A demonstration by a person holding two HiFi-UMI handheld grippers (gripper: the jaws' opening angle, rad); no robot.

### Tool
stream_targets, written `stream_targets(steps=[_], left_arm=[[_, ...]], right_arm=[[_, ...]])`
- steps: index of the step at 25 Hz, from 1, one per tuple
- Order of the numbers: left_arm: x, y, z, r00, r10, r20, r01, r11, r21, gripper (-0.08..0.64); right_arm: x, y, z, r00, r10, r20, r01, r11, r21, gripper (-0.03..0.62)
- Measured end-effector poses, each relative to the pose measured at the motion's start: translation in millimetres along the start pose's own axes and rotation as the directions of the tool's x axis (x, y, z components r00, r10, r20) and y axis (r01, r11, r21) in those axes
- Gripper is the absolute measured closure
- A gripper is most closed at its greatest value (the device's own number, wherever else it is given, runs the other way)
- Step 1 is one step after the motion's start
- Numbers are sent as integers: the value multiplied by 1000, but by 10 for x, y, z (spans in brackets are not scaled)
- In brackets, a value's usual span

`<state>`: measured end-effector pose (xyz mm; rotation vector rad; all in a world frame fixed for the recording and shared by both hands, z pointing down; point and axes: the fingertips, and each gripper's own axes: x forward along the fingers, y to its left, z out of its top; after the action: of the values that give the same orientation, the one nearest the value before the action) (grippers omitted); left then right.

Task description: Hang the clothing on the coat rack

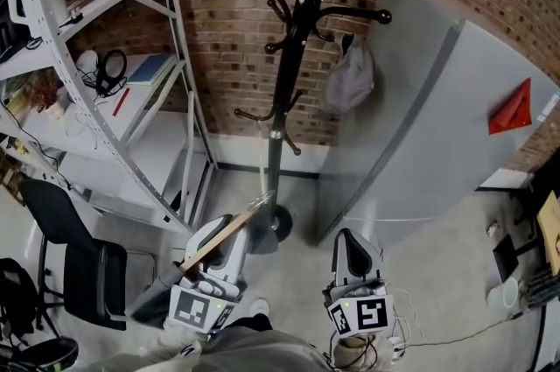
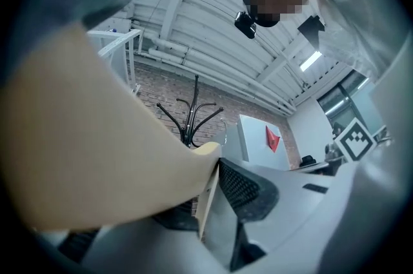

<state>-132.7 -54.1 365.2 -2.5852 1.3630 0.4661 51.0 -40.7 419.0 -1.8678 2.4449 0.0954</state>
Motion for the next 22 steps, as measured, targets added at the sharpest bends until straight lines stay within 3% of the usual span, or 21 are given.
stream_targets(steps=[7,18,22], left_arm=[[128,216,-211,997,-68,-44,66,997,-32,463],[433,125,11,988,-149,-44,144,984,-103,463],[616,-51,233,984,-180,-6,176,967,-182,463]], right_arm=[[340,79,53,999,-23,22,23,1000,-19,571],[580,-56,127,999,-3,41,4,1000,-13,571],[638,-182,173,999,21,50,-20,1000,-6,571]])
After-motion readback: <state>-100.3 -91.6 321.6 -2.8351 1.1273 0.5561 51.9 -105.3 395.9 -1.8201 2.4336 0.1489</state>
